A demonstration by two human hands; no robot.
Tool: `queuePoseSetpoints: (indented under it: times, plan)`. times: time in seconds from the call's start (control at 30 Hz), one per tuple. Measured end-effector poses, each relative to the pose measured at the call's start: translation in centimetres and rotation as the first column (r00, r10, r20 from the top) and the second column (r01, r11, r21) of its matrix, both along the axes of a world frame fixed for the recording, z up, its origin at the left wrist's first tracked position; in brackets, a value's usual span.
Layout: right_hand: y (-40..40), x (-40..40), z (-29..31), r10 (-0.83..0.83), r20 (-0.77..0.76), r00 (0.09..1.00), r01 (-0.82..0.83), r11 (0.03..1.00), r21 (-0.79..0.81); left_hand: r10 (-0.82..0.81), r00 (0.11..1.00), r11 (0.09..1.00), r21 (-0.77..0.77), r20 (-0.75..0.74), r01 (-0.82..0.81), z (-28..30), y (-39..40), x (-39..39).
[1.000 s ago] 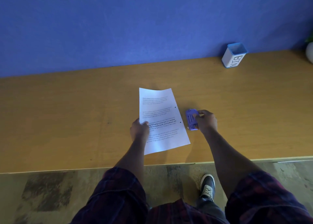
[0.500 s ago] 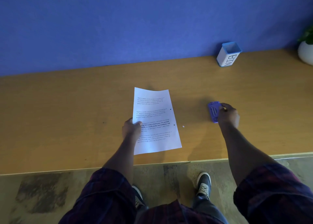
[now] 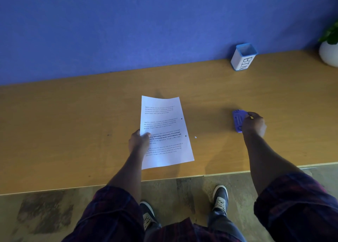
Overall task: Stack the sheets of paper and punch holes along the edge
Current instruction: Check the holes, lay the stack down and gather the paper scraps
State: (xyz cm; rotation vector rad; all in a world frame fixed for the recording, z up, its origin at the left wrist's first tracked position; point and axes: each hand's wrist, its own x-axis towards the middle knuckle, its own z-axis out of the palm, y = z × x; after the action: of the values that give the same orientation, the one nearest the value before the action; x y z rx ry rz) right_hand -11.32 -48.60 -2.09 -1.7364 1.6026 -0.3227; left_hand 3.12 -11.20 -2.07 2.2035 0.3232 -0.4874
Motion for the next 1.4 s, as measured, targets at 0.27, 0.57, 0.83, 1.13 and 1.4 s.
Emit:
queuePoseSetpoints:
  times: [0.27, 0.57, 0.83, 1.13, 1.4]
  plan:
    - [-1.5, -0.1, -0.3, 0.049, -0.040, 0.998, -0.051, 0.996, -0.067, 0.002, 1.000, 1.000, -0.010, -0.008, -0.002, 0.4, 0.1, -0.2]
    - [2.9, 0.5, 1.3, 0.158, -0.196, 0.968, -0.225, 0.892, -0.391, -0.015, 1.000, 1.000, -0.016, -0.016, 0.015, 0.6, 0.1, 0.0]
    - [11.7, 3.4, -0.4, 0.643, 0.098, 0.759, -0.624, 0.763, -0.170, -0.031, 0.999, 0.998, -0.056, -0.027, 0.030, 0.2, 0.7, 0.6]
    - [14.4, 5.1, -0.7, 0.644, 0.168, 0.747, -0.658, 0.752, 0.045, 0.002, 0.997, 0.932, -0.361, -0.081, -0.031, 1.3, 0.1, 0.6]
    - [12.0, 6.2, 4.7, 0.229, 0.805, 0.548, -0.721, 0.617, 0.315, -0.173, 0.985, 0.709, -0.694, 0.000, 0.125, 8.7, -2.5, 2.9]
